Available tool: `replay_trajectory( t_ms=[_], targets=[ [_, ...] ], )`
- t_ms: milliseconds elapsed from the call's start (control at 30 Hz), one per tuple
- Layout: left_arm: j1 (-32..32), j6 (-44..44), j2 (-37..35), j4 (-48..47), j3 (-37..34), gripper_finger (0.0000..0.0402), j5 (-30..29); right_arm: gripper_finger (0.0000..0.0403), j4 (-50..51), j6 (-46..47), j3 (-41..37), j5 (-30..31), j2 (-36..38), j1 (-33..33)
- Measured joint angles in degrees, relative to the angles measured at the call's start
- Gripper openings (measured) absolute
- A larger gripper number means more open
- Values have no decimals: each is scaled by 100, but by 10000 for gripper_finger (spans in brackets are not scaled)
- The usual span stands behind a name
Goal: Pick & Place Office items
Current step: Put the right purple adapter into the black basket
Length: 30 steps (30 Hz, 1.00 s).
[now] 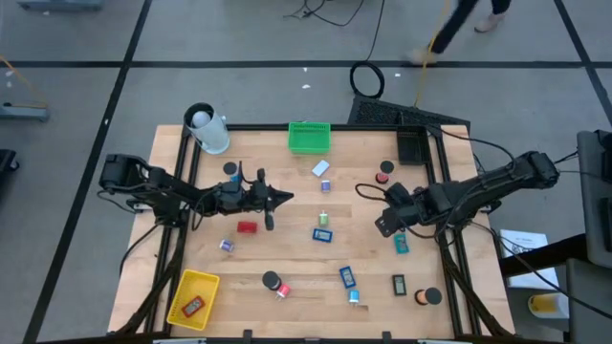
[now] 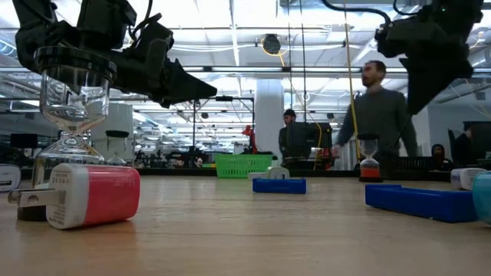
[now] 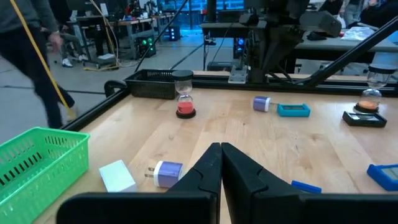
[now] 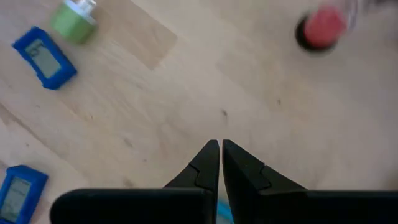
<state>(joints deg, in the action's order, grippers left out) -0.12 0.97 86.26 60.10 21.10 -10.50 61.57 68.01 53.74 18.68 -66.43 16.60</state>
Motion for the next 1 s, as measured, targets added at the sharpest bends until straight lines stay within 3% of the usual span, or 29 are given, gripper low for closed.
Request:
replay_trajectory(
  t_ms=[267, 567, 733, 1000],
  targets=[
    [0, 64, 0, 11, 0, 9, 2, 16, 1056, 1500, 0, -566, 2, 234],
    [4, 182, 0, 116, 90, 27, 7, 20, 1104, 2194, -9, -542, 2, 382],
    [4, 121, 0, 114, 175, 30, 213, 49, 1054, 2445, -384, -610, 4, 380],
    [11, 26, 0, 107, 177, 31, 407, 128, 980, 2863, -804, -1412, 2, 378]
  ],
)
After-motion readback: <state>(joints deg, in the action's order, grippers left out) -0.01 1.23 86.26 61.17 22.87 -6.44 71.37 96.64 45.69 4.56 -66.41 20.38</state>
